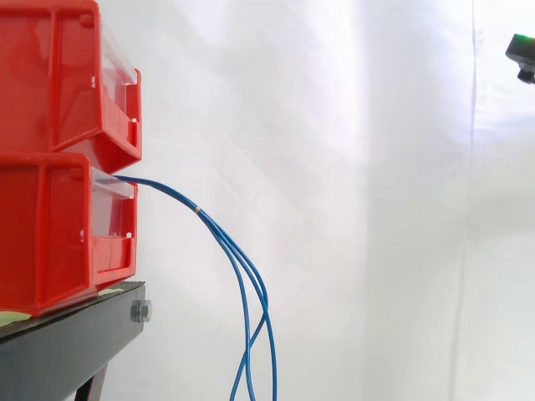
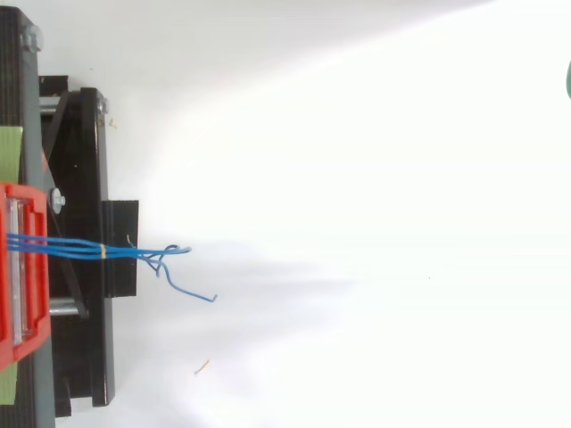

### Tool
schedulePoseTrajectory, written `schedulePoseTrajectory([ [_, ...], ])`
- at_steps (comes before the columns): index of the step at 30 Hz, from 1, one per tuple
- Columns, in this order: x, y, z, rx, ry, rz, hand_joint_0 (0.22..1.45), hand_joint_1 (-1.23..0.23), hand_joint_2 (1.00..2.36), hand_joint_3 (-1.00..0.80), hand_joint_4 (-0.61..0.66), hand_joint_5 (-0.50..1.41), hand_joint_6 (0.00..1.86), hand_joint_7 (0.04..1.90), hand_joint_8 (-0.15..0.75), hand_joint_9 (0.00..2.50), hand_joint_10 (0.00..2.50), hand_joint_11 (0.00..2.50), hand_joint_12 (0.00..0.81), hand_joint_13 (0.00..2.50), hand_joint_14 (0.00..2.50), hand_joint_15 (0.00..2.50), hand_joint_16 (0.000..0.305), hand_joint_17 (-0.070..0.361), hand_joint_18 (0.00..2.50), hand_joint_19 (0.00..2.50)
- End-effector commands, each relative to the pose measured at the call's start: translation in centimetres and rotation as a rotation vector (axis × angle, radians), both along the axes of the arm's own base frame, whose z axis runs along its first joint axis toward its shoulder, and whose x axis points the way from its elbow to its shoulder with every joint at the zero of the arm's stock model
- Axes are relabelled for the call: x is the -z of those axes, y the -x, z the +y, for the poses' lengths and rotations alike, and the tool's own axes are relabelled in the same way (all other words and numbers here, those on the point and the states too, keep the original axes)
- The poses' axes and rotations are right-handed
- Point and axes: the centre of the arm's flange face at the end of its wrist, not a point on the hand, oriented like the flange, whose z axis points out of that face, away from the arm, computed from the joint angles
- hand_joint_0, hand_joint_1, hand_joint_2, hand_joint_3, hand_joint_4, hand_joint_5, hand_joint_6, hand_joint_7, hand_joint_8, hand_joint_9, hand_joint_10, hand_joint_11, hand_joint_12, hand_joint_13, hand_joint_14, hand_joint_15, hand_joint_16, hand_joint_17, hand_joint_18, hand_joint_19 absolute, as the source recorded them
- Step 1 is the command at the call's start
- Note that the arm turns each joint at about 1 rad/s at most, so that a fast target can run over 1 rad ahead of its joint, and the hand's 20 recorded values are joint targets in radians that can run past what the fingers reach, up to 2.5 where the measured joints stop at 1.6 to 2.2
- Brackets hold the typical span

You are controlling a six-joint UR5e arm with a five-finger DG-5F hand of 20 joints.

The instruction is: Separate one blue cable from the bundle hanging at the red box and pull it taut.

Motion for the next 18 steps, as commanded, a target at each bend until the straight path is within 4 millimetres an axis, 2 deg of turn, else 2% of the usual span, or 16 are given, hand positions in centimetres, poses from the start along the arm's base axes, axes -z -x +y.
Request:
schedulePoseTrajectory([
  [1,1.1,-0.8,0.2,-0.002,0.004,0.015,0.52,-0.52,1.00,-0.50,0.20,-0.20,0.50,0.83,0.257,0.59,0.01,0.26,0.330,0.57,0.01,0.22,0.061,0.137,0.49,0.25],
  [12,3.7,-3.1,0.3,0.000,0.005,0.003,0.52,-0.63,1.00,-0.50,0.18,-0.20,0.50,0.85,0.240,0.65,0.01,0.29,0.311,0.63,0.01,0.25,0.054,0.121,0.52,0.28],
  [14,4.9,-4.3,0.5,-0.002,0.008,-0.007,0.52,-0.63,1.00,-0.50,0.19,-0.20,0.50,0.85,0.241,0.65,0.01,0.29,0.312,0.63,0.01,0.25,0.054,0.121,0.52,0.28],
  [18,6.3,-5.4,0.7,-0.004,0.011,-0.005,0.51,-0.65,1.00,-0.50,0.19,-0.20,0.50,0.85,0.244,0.65,0.01,0.30,0.315,0.64,0.01,0.26,0.054,0.121,0.53,0.28],
])
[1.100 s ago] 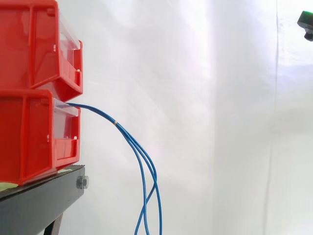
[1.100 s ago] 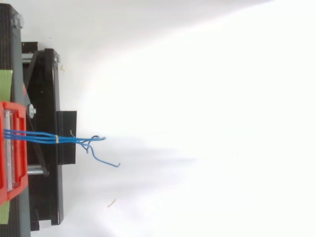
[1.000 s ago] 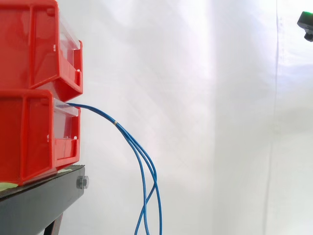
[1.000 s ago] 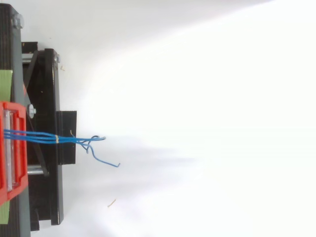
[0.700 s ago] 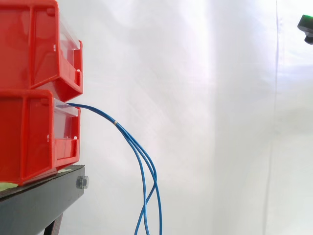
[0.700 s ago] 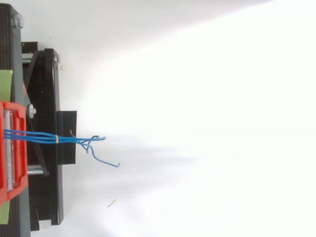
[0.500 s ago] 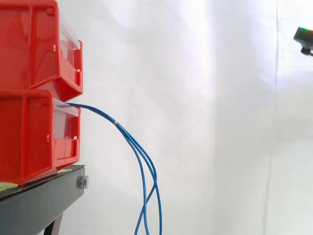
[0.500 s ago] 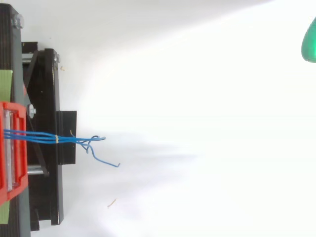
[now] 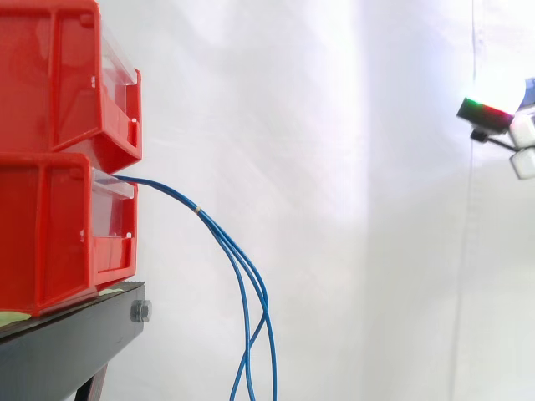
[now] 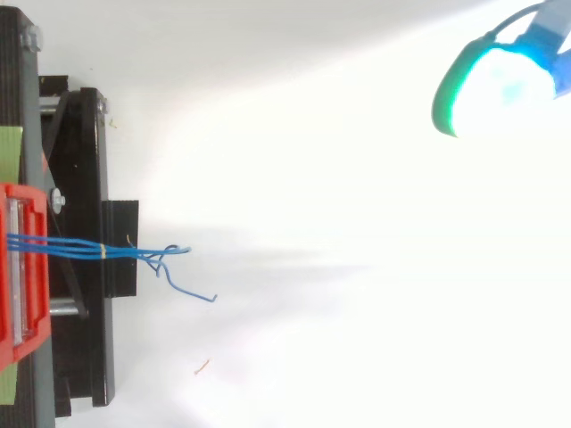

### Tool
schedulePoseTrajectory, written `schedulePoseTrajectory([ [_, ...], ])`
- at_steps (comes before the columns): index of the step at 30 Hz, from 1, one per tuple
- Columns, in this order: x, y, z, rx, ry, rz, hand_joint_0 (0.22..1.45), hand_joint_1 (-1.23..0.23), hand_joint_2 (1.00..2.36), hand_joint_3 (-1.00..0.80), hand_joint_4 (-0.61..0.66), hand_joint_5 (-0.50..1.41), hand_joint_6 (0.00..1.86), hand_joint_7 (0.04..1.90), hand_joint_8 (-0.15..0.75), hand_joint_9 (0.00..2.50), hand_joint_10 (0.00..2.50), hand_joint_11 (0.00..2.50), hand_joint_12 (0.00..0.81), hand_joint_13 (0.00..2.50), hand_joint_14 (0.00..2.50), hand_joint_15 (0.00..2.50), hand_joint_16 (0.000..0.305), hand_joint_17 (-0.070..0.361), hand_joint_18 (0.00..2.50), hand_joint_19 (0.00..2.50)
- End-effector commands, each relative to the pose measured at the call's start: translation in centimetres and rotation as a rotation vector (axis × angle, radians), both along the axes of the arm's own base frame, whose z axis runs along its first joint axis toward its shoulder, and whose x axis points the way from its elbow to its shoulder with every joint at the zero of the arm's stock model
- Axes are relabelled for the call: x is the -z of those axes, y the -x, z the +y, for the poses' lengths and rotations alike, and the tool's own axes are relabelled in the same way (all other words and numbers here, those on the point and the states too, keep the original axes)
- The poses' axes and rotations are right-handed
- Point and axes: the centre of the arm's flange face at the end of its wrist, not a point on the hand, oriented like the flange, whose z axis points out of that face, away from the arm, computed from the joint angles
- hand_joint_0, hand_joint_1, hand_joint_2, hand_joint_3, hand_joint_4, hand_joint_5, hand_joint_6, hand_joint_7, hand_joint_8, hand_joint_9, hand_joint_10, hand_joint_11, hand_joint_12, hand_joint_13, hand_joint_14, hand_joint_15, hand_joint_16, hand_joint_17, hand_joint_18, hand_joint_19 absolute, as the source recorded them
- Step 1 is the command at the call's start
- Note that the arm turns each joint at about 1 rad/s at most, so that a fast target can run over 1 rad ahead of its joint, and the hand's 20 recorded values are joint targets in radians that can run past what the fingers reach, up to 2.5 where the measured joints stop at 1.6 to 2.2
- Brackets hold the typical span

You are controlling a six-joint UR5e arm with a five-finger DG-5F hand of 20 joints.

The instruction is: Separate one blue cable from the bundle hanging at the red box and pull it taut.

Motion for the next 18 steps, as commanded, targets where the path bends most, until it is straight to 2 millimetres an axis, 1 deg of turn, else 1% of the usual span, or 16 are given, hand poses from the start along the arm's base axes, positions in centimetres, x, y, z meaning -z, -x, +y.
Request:
schedulePoseTrajectory([
  [1,1.4,-1.2,0.1,-0.001,0.001,-0.003,0.51,-0.66,1.00,-0.50,0.19,-0.20,0.50,0.85,0.243,0.66,0.01,0.29,0.313,0.64,0.01,0.25,0.053,0.120,0.53,0.28],
  [6,3.0,-2.7,0.3,-0.001,0.002,-0.009,0.51,-0.66,1.00,-0.50,0.19,-0.20,0.50,0.85,0.245,0.66,0.01,0.31,0.312,0.65,0.01,0.27,0.053,0.119,0.54,0.29],
  [7,3.9,-3.1,0.3,-0.001,0.003,-0.005,0.51,-0.66,1.00,-0.50,0.19,-0.20,0.50,0.85,0.246,0.66,0.01,0.31,0.312,0.65,0.01,0.27,0.053,0.119,0.54,0.29],
  [9,4.3,-3.4,0.3,-0.001,0.004,-0.008,0.51,-0.66,1.00,-0.50,0.19,-0.19,0.50,0.85,0.247,0.67,0.01,0.30,0.311,0.66,0.01,0.27,0.052,0.118,0.54,0.29],
  [10,5.8,-4.1,0.2,0.015,0.013,0.000,0.51,-0.66,1.00,-0.50,0.19,-0.19,0.50,0.85,0.249,0.67,0.01,0.31,0.311,0.66,0.01,0.27,0.052,0.118,0.55,0.29],
  [12,6.2,-4.3,0.2,0.018,0.018,0.001,0.51,-0.66,1.00,-0.50,0.19,-0.19,0.50,0.85,0.248,0.67,0.01,0.32,0.311,0.66,0.01,0.28,0.052,0.117,0.55,0.29],
  [14,7.4,-4.7,0.2,0.021,0.033,0.012,0.51,-0.67,1.00,-0.50,0.20,-0.19,0.50,0.85,0.249,0.68,0.01,0.32,0.311,0.67,0.01,0.27,0.052,0.116,0.55,0.29],
  [15,7.4,-4.7,0.2,0.021,0.033,0.012,0.51,-0.67,1.00,-0.50,0.20,-0.19,0.50,0.85,0.247,0.68,0.01,0.32,0.310,0.67,0.01,0.28,0.051,0.115,0.56,0.30],
  [18,8.7,-5.7,0.2,0.029,0.046,-0.004,0.51,-0.67,1.00,-0.50,0.20,-0.19,0.50,0.85,0.249,0.69,0.01,0.34,0.309,0.68,0.01,0.29,0.051,0.115,0.56,0.30],
])
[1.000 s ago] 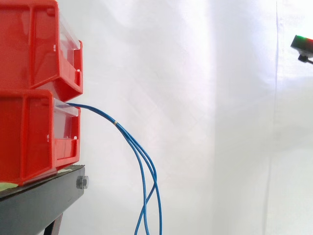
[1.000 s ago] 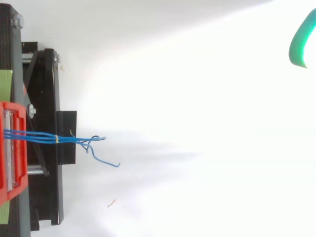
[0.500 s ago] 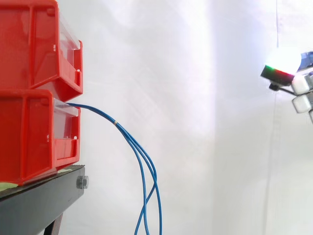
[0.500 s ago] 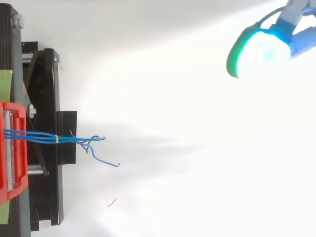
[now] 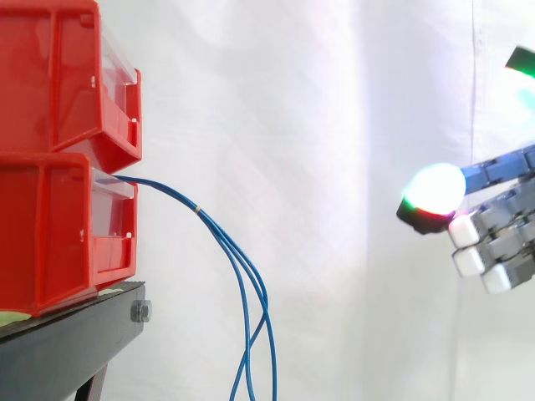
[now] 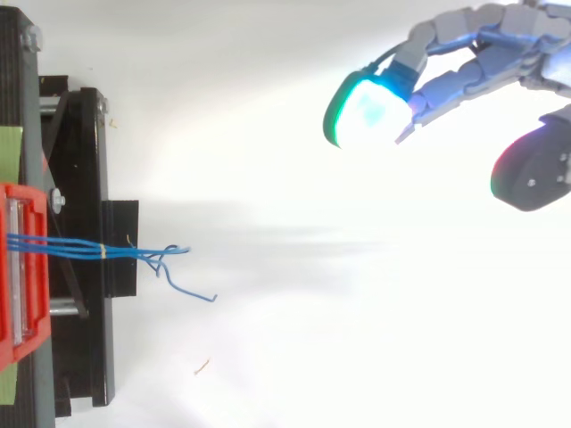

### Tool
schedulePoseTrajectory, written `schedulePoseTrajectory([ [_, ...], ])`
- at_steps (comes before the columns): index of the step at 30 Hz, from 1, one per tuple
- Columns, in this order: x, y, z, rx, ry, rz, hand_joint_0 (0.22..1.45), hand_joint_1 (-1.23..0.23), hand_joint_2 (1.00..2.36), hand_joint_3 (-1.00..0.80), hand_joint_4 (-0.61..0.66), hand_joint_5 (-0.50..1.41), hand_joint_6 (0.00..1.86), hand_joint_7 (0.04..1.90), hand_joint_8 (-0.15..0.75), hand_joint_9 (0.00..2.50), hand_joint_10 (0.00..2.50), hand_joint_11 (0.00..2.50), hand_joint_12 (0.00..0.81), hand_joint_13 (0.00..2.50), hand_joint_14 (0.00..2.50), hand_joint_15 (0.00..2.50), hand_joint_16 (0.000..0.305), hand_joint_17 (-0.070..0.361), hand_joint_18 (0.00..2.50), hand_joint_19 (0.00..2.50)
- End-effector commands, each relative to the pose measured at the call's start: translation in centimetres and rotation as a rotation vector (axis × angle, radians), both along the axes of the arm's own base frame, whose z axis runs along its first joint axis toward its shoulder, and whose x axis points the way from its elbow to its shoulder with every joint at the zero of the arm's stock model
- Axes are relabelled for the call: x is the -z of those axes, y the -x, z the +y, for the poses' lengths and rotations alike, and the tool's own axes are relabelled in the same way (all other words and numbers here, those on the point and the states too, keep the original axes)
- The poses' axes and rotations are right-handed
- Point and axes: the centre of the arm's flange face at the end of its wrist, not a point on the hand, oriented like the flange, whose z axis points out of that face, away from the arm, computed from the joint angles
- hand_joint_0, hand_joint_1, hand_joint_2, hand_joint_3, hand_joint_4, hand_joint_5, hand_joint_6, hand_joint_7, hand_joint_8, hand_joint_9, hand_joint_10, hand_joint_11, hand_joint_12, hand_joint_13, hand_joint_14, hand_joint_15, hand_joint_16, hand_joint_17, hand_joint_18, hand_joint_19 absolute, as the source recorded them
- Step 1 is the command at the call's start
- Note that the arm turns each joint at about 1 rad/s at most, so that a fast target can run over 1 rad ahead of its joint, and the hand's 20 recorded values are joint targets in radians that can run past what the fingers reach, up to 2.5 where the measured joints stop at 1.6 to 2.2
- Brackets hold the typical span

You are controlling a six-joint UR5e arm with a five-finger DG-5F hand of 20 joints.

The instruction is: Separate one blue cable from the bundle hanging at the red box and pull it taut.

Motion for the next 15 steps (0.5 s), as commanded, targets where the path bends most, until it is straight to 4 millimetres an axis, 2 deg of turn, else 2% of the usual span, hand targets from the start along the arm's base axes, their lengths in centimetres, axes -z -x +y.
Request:
schedulePoseTrajectory([
  [1,1.7,-1.0,-0.2,0.016,0.014,-0.010,0.51,-0.67,1.00,-0.50,0.20,-0.19,0.50,0.85,0.251,0.69,0.01,0.32,0.310,0.68,0.01,0.29,0.051,0.114,0.57,0.30],
  [5,2.7,-1.4,-0.2,0.022,0.015,-0.014,0.51,-0.67,1.00,-0.50,0.20,-0.19,0.50,0.85,0.251,0.69,0.01,0.34,0.309,0.69,0.01,0.29,0.050,0.113,0.57,0.30],
  [11,2.3,-2.7,-0.2,0.051,0.054,-0.063,0.51,-0.67,1.00,-0.50,0.20,-0.19,0.50,0.85,0.254,0.70,0.01,0.35,0.311,0.69,0.01,0.30,0.050,0.112,0.57,0.30],
  [15,2.8,-3.4,0.0,0.054,0.088,-0.047,0.51,-0.67,1.00,-0.50,0.20,-0.19,0.50,0.85,0.253,0.70,0.01,0.35,0.309,0.70,0.01,0.30,0.049,0.111,0.57,0.30],
])
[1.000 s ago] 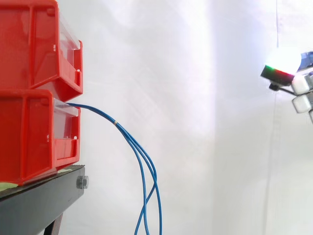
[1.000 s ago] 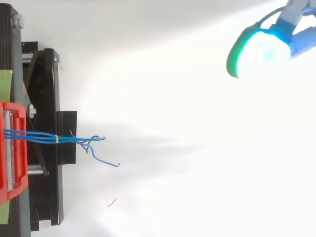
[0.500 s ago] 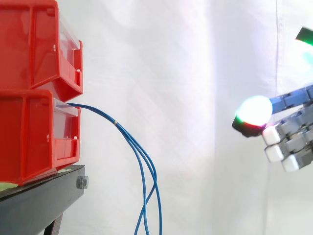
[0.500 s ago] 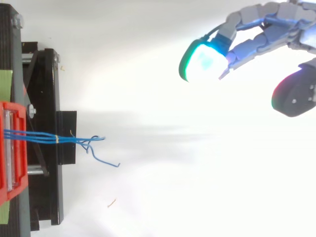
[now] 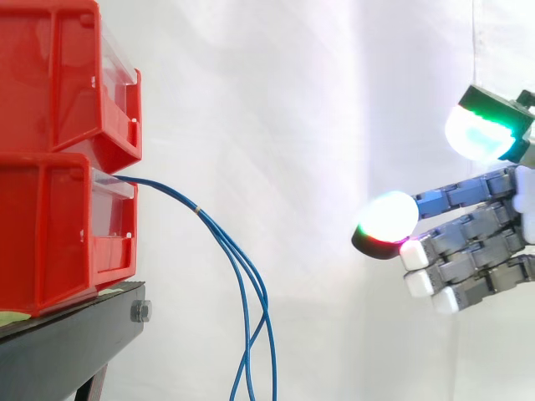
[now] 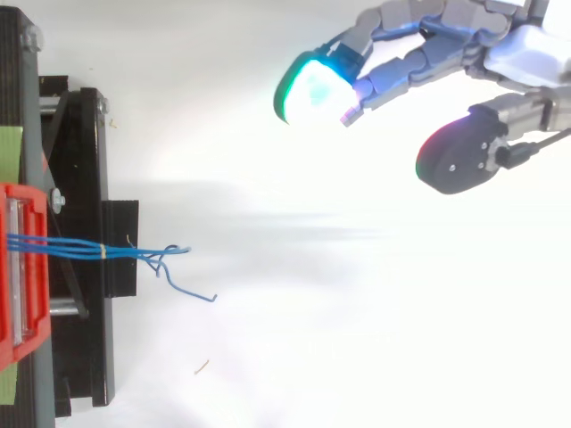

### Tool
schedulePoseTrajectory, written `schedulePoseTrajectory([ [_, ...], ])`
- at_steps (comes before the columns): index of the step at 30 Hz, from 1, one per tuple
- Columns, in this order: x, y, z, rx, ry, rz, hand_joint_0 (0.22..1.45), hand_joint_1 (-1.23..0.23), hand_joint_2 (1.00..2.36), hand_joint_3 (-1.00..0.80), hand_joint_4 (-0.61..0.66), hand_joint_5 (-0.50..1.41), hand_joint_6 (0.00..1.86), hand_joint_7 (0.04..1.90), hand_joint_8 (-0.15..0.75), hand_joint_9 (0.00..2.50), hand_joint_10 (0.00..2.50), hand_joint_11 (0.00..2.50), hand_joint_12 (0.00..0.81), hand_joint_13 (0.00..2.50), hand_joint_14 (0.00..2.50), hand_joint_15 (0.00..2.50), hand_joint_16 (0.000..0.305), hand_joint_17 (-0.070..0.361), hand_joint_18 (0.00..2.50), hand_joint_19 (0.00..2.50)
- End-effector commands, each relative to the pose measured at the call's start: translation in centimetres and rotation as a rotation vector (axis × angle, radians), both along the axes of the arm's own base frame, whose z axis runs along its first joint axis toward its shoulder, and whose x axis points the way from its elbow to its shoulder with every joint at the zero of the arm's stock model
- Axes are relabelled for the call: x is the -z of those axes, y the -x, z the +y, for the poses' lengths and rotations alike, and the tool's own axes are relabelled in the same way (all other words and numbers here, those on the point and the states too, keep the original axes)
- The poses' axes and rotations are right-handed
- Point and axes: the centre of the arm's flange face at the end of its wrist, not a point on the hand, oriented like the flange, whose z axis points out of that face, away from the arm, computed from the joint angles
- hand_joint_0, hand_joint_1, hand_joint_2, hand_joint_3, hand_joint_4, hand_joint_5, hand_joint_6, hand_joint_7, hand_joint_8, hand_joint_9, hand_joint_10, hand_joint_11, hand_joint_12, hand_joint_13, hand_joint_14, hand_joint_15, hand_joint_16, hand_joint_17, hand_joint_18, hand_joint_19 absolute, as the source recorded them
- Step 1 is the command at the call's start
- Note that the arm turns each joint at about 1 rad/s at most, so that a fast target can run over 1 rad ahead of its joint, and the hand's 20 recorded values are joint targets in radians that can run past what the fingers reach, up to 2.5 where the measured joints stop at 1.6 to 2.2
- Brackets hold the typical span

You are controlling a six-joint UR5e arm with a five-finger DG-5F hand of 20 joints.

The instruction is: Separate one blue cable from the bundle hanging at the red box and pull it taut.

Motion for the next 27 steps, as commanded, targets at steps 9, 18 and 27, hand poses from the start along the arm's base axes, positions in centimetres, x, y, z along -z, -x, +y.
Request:
schedulePoseTrajectory([
  [9,2.2,-2.9,0.4,-0.008,0.010,0.018,0.52,-0.67,1.00,-0.50,0.21,-0.18,0.50,0.85,0.252,0.71,0.01,0.36,0.311,0.71,0.01,0.31,0.049,0.109,0.58,0.31],
  [18,3.7,-4.4,0.5,-0.011,0.012,-0.007,0.52,-0.66,1.00,-0.50,0.21,-0.18,0.50,0.85,0.255,0.71,0.01,0.36,0.311,0.71,0.01,0.31,0.048,0.109,0.59,0.31],
  [27,6.1,-5.8,0.6,-0.020,0.006,0.009,0.52,-0.66,1.00,-0.50,0.21,-0.18,0.50,0.85,0.255,0.72,0.01,0.36,0.310,0.72,0.01,0.32,0.048,0.108,0.59,0.32],
])
